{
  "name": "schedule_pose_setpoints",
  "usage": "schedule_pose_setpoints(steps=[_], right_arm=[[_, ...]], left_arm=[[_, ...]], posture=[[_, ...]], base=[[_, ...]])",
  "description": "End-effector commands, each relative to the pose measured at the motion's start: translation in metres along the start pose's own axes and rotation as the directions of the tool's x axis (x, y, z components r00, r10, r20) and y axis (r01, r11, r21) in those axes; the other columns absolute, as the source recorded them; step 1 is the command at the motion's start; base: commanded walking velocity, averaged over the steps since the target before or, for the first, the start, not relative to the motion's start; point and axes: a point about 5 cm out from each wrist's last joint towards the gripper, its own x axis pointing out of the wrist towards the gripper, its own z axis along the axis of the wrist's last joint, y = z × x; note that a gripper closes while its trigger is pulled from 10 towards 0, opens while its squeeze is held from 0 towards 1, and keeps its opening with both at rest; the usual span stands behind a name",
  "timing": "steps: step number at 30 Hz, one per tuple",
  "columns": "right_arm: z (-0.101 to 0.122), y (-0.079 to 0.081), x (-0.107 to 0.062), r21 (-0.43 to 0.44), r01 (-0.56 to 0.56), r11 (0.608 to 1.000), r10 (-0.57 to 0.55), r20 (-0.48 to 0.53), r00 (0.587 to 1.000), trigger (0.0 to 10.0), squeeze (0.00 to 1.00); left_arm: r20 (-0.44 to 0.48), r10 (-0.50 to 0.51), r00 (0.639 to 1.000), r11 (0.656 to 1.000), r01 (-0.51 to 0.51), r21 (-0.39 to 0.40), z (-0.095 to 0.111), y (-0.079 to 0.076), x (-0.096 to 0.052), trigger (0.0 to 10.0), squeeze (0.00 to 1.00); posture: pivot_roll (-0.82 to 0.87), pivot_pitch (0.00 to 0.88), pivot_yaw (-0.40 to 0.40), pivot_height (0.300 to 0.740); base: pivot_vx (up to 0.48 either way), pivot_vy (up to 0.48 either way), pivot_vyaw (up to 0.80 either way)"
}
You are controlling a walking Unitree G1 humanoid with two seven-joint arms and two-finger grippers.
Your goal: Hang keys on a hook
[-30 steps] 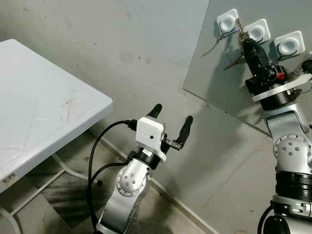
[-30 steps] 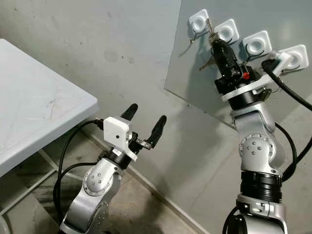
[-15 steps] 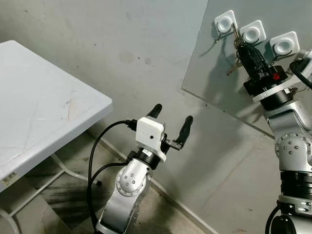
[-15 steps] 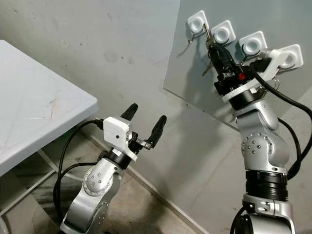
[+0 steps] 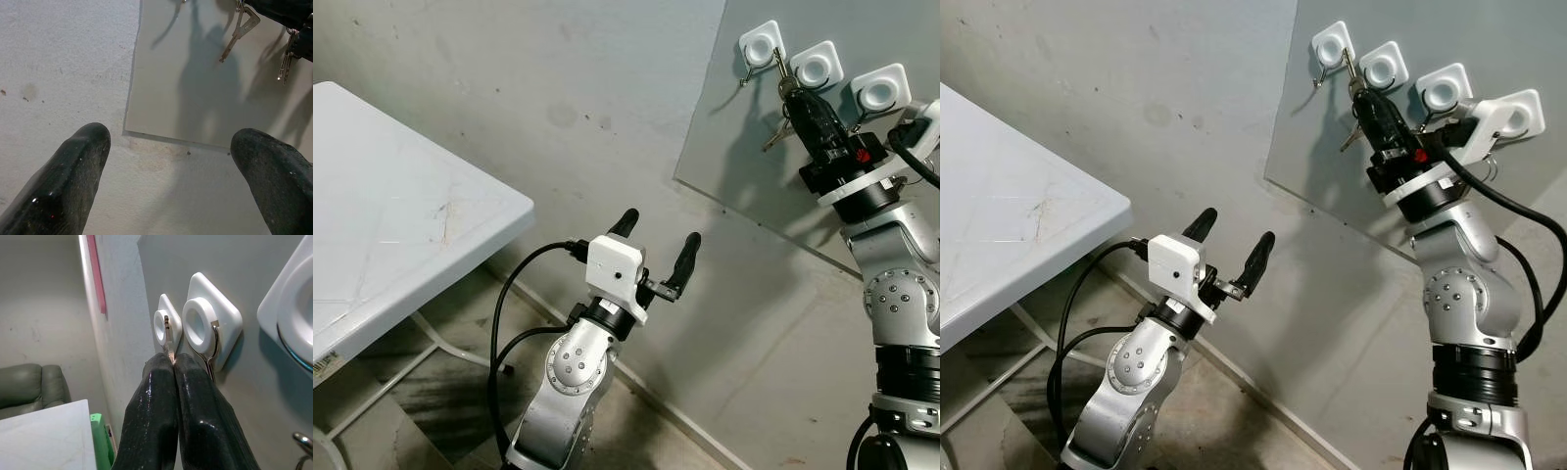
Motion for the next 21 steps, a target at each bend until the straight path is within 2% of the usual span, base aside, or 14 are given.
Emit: schedule_pose_setpoints(steps=[1,5,6,7,9,21], right_arm=[[-0.0215,-0.0120,-0.0111,0.022,0.079,0.997,-0.076,-0.115,0.990,10.0,0.00],[-0.0223,-0.0101,-0.0110,0.051,0.070,0.996,-0.064,-0.113,0.991,10.0,0.00],[-0.0226,-0.0096,-0.0112,0.052,0.066,0.996,-0.060,-0.115,0.992,10.0,0.87],[-0.0230,-0.0092,-0.0116,0.054,0.065,0.996,-0.058,-0.116,0.992,10.0,1.00],[-0.0233,-0.0076,-0.0120,0.075,0.052,0.996,-0.043,-0.112,0.993,10.0,1.00],[-0.0238,-0.0060,-0.0135,0.036,0.035,0.999,-0.031,-0.104,0.994,10.0,1.00]], left_arm=[[0.054,-0.006,0.999,0.999,0.009,-0.049,0.0113,-0.0106,0.0081,10.0,0.00],[0.054,-0.004,0.999,0.999,0.007,-0.048,0.0117,-0.0101,0.0075,10.0,0.00],[0.053,-0.003,0.999,0.999,0.006,-0.049,0.0117,-0.0100,0.0074,10.0,0.00],[0.053,-0.003,0.999,0.999,0.005,-0.049,0.0117,-0.0099,0.0074,10.0,0.00],[0.053,-0.002,0.999,0.999,0.004,-0.049,0.0116,-0.0099,0.0073,10.0,0.00],[0.054,-0.001,0.999,0.999,0.003,-0.049,0.0117,-0.0090,0.0077,10.0,0.00]], posture=[[-0.03,0.065,-0.106,0.740],[-0.04,0.074,-0.106,0.740],[-0.04,0.074,-0.106,0.740],[-0.04,0.075,-0.105,0.740],[-0.04,0.077,-0.104,0.740],[-0.04,0.074,-0.104,0.740]], base=[[0.000,0.000,0.00],[0.000,0.000,0.00],[0.000,0.000,0.00],[0.000,0.000,0.00],[0.000,0.000,0.00],[0.000,0.000,0.00]])
